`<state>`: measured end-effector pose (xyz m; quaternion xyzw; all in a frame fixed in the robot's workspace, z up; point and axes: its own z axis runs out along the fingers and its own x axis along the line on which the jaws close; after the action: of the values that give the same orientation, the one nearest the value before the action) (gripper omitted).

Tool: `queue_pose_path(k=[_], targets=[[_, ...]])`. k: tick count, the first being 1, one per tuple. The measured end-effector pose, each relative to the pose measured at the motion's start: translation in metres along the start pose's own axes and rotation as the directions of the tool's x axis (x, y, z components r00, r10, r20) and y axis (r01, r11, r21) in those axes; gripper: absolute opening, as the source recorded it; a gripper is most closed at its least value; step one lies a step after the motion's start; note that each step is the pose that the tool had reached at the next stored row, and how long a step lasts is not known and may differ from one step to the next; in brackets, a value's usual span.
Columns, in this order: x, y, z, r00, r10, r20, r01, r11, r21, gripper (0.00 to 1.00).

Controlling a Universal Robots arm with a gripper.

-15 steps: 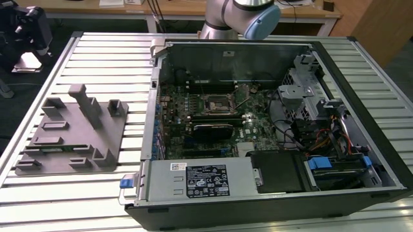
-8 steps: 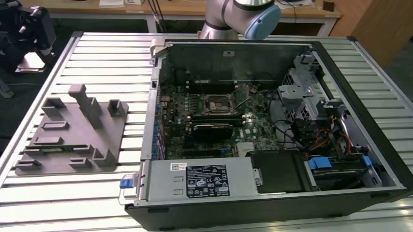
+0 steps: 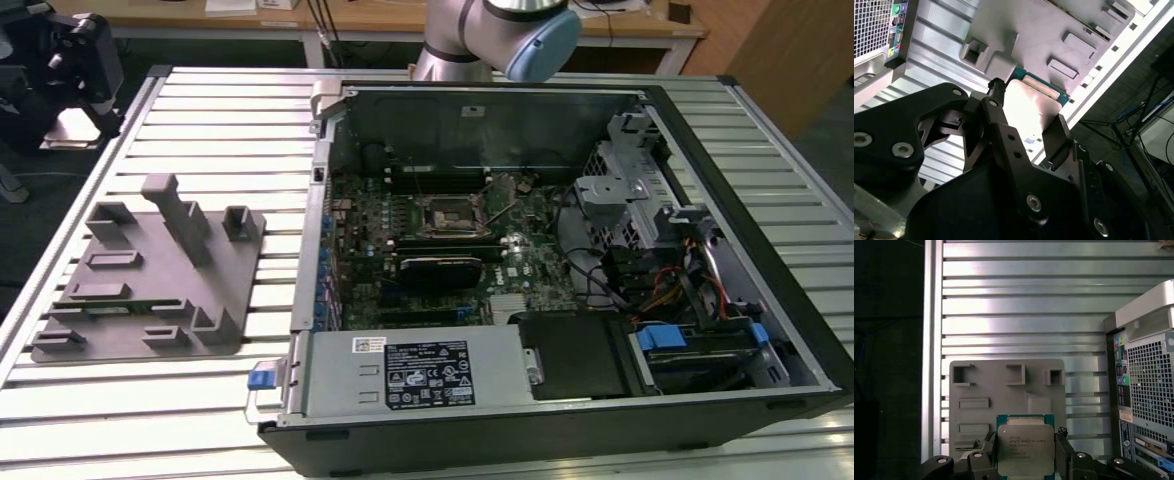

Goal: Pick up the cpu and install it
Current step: 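Pick up the cpu and move it towards the insertion slot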

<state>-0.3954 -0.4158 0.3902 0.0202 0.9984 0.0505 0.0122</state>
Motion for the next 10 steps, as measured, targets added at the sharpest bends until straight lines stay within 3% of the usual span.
queue_pose_path(k=[10], targets=[[-0.0064, 0.0006, 0.0002, 1.0000, 0.000, 0.0000, 0.000, 1.0000, 0.0000, 0.55]])
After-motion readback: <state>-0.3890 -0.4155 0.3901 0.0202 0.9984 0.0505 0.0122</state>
